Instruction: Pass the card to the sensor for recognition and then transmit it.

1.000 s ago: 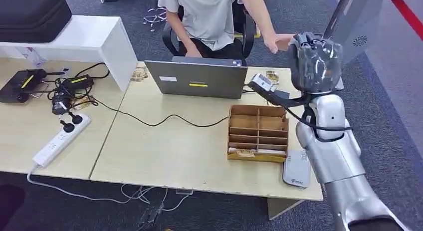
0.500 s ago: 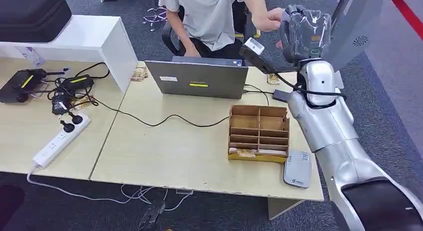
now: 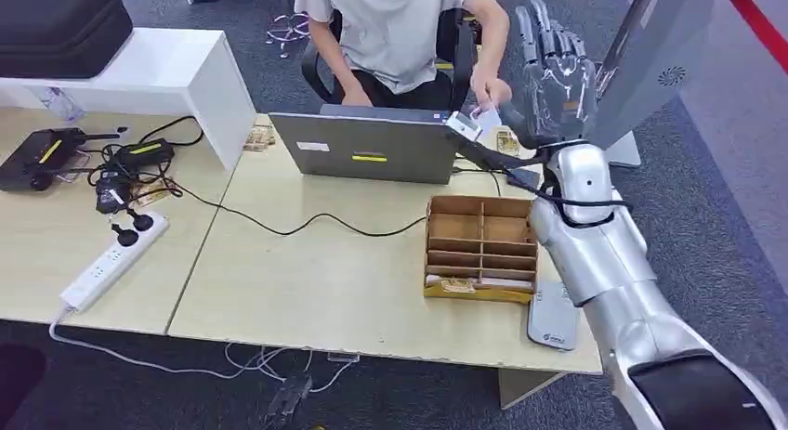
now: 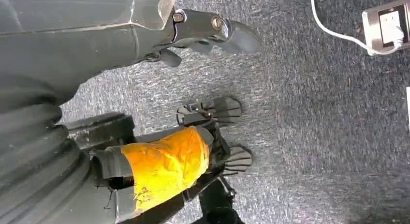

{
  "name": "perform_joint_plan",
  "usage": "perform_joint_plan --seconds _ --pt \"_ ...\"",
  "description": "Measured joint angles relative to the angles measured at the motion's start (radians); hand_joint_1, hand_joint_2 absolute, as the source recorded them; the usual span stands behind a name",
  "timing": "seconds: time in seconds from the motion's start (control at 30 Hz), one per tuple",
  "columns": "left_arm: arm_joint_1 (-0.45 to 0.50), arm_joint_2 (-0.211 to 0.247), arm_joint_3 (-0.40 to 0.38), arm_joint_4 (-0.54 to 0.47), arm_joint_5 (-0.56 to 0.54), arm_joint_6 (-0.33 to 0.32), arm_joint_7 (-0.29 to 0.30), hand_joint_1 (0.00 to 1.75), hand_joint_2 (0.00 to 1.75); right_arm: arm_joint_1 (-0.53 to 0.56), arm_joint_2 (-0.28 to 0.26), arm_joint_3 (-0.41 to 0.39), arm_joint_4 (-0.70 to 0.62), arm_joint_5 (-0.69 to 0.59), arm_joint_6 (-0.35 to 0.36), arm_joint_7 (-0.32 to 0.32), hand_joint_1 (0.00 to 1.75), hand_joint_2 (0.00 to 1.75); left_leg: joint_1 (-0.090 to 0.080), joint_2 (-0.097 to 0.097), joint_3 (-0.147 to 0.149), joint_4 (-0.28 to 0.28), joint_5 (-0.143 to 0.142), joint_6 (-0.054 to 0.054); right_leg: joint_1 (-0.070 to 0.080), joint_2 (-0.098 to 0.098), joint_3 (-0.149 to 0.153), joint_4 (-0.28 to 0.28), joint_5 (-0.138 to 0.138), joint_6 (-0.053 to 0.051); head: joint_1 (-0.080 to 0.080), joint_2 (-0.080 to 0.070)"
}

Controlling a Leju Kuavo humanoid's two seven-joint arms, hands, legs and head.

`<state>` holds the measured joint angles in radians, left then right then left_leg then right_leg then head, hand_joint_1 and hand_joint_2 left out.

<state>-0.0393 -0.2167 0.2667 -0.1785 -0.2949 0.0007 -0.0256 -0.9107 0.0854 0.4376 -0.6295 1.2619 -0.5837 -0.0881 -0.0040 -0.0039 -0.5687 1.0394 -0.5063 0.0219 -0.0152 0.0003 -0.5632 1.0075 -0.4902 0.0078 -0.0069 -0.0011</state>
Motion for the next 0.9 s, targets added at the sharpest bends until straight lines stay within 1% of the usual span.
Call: perform_joint_plan --seconds 0.1,0.2,0.27,0.33,0.43,0.47,0.53,0.6,0.67,0.73,0.9 --pt "0.000 0.006 0.000 0.000 0.001 -0.001 0.000 0.00 1.75 0.034 -0.006 0.008 -0.035 0.004 0.000 0.000 0.00 1.75 0.000 0.000 0.000 0.000 0.000 0.000 0.000 0.000 0.000 0.000 0.000 0.000 0.000 0.000" --pt "0.000 0.008 0.000 0.000 0.003 0.004 0.000 0.00 1.75 0.043 -0.011 0.012 -0.053 0.004 0.000 -0.006 0.00 1.75 0.001 0.000 0.000 0.000 0.000 0.000 0.000 0.000 0.000 0.000 0.000 0.000 0.000 0.000" --pt "0.000 0.002 0.000 0.000 0.013 0.041 0.000 0.00 1.75 0.079 -0.024 0.013 -0.092 -0.011 -0.011 -0.040 0.00 1.75 0.001 -0.001 0.001 0.000 0.000 0.000 0.000 -0.001 0.000 -0.001 0.000 0.000 0.000 0.000" --pt "0.000 -0.008 0.002 0.000 0.027 0.077 0.000 0.00 1.75 0.167 -0.052 0.013 -0.201 -0.026 -0.024 -0.081 0.00 1.75 0.001 -0.005 0.000 0.000 0.000 0.000 0.000 -0.005 0.002 -0.002 0.000 0.000 0.001 0.000" --pt "0.001 -0.020 0.009 0.000 0.046 0.086 0.000 0.00 1.75 0.357 -0.097 0.026 -0.392 -0.024 -0.030 -0.106 0.00 1.75 0.002 -0.006 -0.001 0.000 -0.001 0.001 0.001 -0.006 0.002 -0.004 -0.001 0.001 -0.001 0.000" --pt "0.001 -0.019 0.011 0.000 0.053 0.071 0.000 0.00 1.75 0.421 -0.113 0.033 -0.451 -0.023 -0.036 -0.113 0.00 1.75 0.002 -0.007 -0.001 -0.001 -0.001 0.001 0.001 -0.006 0.003 -0.004 -0.001 0.001 0.001 0.000" --pt "0.001 -0.010 0.019 0.000 0.063 0.040 0.000 0.00 1.75 0.537 -0.135 0.047 -0.547 -0.024 -0.042 -0.120 0.00 1.75 0.002 -0.007 -0.001 -0.001 -0.003 0.001 0.001 -0.005 0.002 -0.005 -0.002 0.001 0.000 0.000" --pt "0.001 -0.002 0.028 0.000 0.069 0.034 0.000 0.00 1.75 0.625 -0.158 0.062 -0.614 -0.035 -0.037 -0.129 0.00 1.75 0.002 -0.006 -0.001 -0.001 -0.004 0.003 0.001 -0.005 0.002 -0.005 -0.002 0.001 0.000 0.000" --pt "0.001 0.003 0.036 0.000 0.070 0.034 0.000 0.00 1.75 0.680 -0.176 0.077 -0.647 -0.060 -0.019 -0.143 0.00 1.75 0.002 -0.006 -0.001 -0.002 -0.004 0.003 0.001 -0.005 0.002 -0.005 -0.003 0.002 0.000 0.000" --pt "0.002 0.005 0.040 0.000 0.069 0.036 0.000 0.00 1.75 0.712 -0.188 0.089 -0.658 -0.079 -0.007 -0.158 0.00 1.75 0.002 -0.006 -0.001 -0.002 -0.003 0.003 0.001 -0.005 0.002 -0.005 -0.003 0.002 0.000 0.000" --pt "0.001 0.006 0.042 0.000 0.066 0.037 0.000 0.00 1.75 0.742 -0.200 0.109 -0.663 -0.100 0.008 -0.173 0.00 1.75 0.002 -0.005 0.000 -0.002 -0.003 0.002 0.001 -0.004 0.002 -0.005 -0.002 0.001 0.000 0.000"
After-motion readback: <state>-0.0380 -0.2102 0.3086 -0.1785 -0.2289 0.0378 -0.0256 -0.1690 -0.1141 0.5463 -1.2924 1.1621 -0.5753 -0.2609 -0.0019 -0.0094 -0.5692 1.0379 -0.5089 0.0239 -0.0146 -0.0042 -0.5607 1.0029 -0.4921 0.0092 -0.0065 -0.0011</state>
